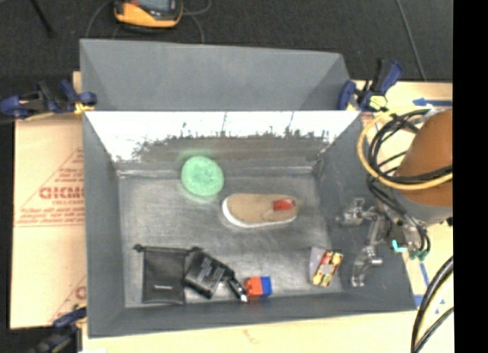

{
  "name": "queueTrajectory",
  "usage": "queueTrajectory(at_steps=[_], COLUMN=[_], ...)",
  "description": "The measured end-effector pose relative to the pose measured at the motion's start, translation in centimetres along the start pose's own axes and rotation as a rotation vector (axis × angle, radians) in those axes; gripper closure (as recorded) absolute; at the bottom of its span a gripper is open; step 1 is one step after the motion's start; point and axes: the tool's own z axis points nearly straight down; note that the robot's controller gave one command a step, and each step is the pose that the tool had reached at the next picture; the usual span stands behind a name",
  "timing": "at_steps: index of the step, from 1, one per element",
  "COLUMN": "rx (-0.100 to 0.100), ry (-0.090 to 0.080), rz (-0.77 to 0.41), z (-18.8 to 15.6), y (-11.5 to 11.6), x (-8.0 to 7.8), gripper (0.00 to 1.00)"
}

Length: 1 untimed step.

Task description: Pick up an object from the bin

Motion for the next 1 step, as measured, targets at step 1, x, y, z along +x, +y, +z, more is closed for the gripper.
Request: queueTrajectory(at_steps=[1], rx=[0.002], ry=[-0.008], rz=[-0.003], z=[-0.35], y=[0.04], x=[-0.2], gripper=[0.0])
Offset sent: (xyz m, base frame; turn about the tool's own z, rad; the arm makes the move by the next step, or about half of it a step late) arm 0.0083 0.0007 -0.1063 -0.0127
